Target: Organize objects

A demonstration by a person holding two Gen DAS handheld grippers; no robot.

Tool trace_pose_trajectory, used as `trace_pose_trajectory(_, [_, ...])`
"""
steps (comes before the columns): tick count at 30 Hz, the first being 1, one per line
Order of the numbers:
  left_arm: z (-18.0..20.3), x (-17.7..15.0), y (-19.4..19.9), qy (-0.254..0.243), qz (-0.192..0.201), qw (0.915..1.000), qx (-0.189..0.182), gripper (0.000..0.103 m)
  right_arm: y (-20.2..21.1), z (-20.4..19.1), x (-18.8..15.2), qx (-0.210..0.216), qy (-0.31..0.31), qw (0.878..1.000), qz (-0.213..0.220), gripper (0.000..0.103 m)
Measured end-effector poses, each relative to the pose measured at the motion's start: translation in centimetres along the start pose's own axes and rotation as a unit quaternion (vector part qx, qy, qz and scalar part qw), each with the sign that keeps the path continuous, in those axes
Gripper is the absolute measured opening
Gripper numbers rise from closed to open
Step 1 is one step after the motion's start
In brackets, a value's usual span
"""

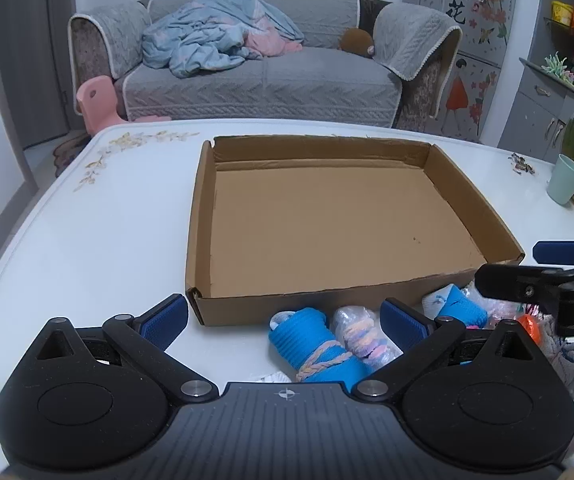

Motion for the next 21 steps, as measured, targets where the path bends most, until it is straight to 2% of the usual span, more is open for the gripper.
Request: trace_pose_trajectory(21, [-0.05, -0.31, -0.2, 0.0, -0.006, 1.0, 0.003, 0.102, 0.34, 0.1, 0.2, 0.001, 0.004, 1.0, -0.003, 0.103])
Point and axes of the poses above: each gripper's, at about its wrist camera, not at the fingertips, and y roughly against the way its jaws point, z to its right, x to its top, the point moved 2 cm from there along -y, roughly the way its jaws point, and after that the axes turned 12 degrees about -z, right-handed, at the moved point
